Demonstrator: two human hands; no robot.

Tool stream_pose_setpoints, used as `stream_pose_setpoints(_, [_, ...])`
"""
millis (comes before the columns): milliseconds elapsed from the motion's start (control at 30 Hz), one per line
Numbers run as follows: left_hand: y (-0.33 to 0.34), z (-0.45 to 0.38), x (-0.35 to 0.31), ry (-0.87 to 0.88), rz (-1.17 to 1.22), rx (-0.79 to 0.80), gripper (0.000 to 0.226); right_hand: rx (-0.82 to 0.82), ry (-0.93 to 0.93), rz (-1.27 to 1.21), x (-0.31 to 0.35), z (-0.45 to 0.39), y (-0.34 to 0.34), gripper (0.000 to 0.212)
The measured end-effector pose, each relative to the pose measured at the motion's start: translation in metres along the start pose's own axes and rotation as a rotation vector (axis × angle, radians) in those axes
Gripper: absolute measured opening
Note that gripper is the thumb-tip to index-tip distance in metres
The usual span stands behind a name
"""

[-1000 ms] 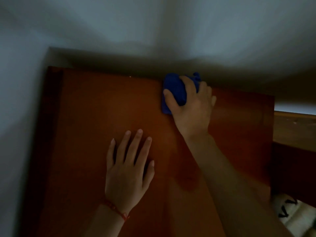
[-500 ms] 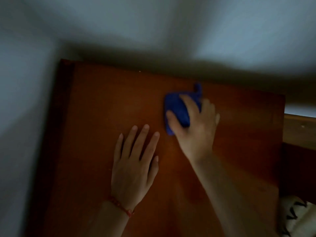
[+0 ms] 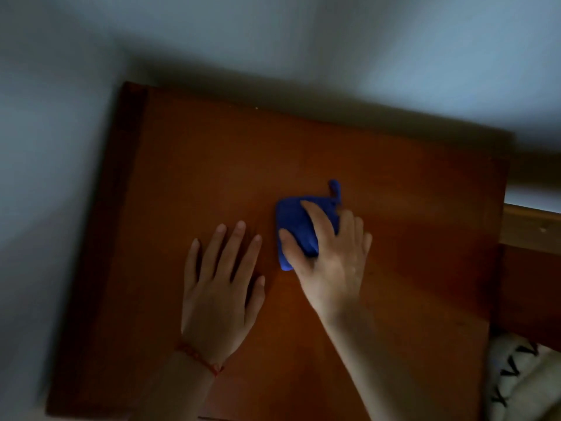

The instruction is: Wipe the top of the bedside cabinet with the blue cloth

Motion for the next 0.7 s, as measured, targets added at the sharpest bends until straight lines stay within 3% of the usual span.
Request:
stream_pose_setpoints(200, [0.001,0.001,0.001,0.005,0.006,-0.012,0.046,-0.12,0.101,0.061,-0.003,-0.083,0.009,0.05])
stream_pose_setpoints(433, [-0.008,0.017,0.004,0.051,0.051,-0.062,0.045,-0.05,0.079,0.027,0.008,0.052,-0.003,0.044])
stream_pose_setpoints(600, [-0.013,0.066,0.008,0.046,0.071,-0.049,0.045,-0.165,0.135,0.127,0.004,-0.019,-0.001,0.047])
stream_pose_setpoints(700, [-0.01,0.092,0.012,0.01,0.075,-0.042,0.044,-0.183,0.156,0.129,0.001,0.001,-0.001,0.048])
Point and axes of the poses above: each hand's wrist, its own z-axis away from the middle knuckle, its own y-axis out of the palm, x = y × z, the point moved 8 cm from there along -z, towards the middle knuckle, and after that the axes turned 7 degrees about z, right-handed, at the moved point
